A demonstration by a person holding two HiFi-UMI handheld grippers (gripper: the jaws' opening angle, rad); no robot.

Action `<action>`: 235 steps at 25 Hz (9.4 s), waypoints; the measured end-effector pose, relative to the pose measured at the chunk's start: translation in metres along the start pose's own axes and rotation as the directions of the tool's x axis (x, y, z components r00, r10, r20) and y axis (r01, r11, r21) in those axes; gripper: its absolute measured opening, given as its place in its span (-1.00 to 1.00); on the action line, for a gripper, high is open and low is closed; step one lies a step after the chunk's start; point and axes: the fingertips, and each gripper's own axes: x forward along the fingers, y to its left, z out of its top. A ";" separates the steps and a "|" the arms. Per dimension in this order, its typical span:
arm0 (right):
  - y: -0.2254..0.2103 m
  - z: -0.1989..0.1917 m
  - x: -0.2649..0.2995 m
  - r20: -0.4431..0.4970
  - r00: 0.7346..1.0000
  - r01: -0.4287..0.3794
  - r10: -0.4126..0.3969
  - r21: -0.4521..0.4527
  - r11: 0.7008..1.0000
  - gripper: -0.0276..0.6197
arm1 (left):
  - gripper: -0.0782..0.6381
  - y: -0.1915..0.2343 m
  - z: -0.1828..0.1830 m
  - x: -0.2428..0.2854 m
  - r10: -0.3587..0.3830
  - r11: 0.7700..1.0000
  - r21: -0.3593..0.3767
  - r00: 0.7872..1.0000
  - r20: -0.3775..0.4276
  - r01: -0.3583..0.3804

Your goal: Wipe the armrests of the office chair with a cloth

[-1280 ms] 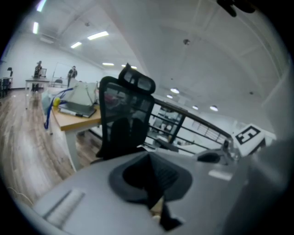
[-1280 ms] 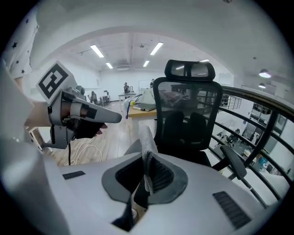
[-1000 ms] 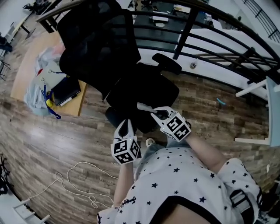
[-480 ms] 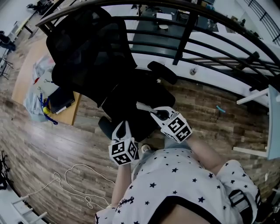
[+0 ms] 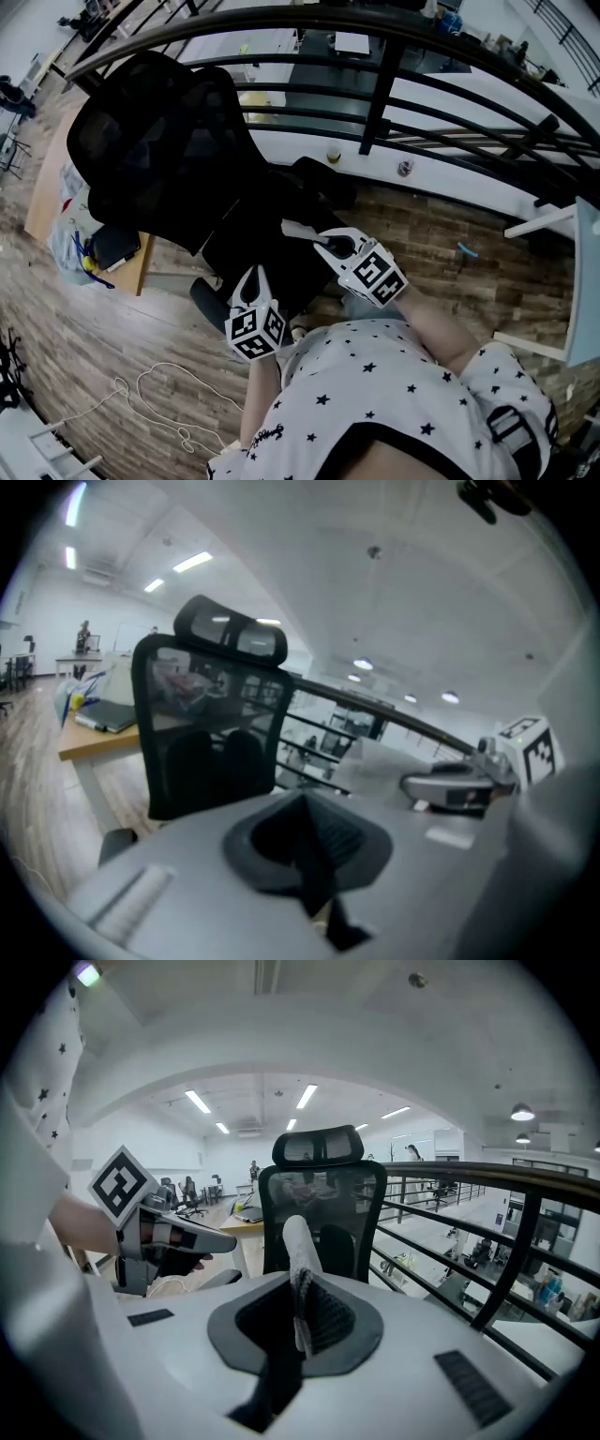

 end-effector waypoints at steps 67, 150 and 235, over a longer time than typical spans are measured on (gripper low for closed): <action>-0.277 -0.052 0.173 -0.190 0.981 -0.065 0.039 -0.132 0.989 -0.83 | -0.76 -0.046 -0.044 0.187 0.098 0.971 -0.195 0.972 -0.213 -0.140; -0.225 -0.184 0.167 -0.498 0.859 -0.227 0.121 -0.157 0.961 -0.83 | -0.76 -0.085 -0.080 0.180 0.045 0.972 -0.216 0.973 -0.228 -0.095; -0.086 -0.037 -0.054 0.001 1.000 -0.025 0.025 0.097 0.995 -0.83 | -0.76 -0.125 -0.032 0.059 -0.033 0.995 -0.096 0.997 -0.071 0.026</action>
